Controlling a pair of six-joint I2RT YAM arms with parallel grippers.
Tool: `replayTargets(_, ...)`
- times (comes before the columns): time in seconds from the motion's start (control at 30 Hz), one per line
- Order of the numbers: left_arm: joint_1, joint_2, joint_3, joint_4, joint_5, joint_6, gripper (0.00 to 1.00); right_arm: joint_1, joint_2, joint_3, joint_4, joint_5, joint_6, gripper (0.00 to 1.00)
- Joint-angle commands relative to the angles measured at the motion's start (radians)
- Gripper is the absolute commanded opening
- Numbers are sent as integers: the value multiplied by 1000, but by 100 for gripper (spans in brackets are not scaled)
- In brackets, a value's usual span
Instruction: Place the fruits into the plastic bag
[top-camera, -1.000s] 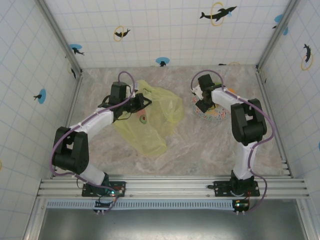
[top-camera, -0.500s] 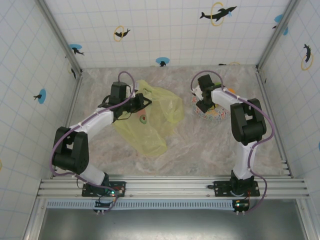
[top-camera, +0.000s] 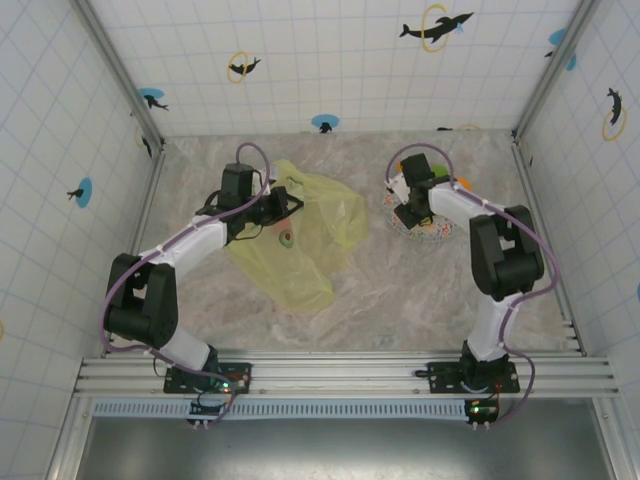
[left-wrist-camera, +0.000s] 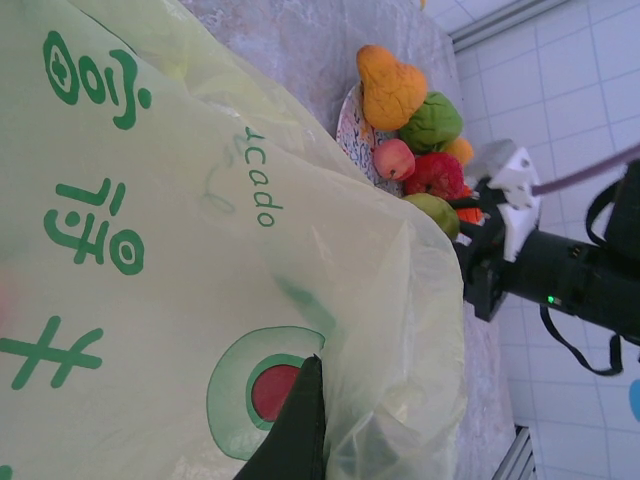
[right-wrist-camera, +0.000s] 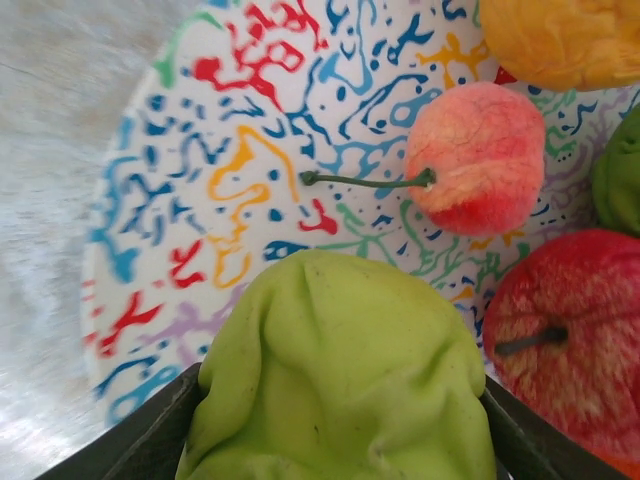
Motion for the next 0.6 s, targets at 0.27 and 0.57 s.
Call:
replayTargets(0.27,9,-31,-32,31,28,-28,0,54,-445,-314,240,-399,232,54)
replayTargets(0.57,8,-27,-35,31,25,-30,0,288,-598,-536,579,-634,401,55)
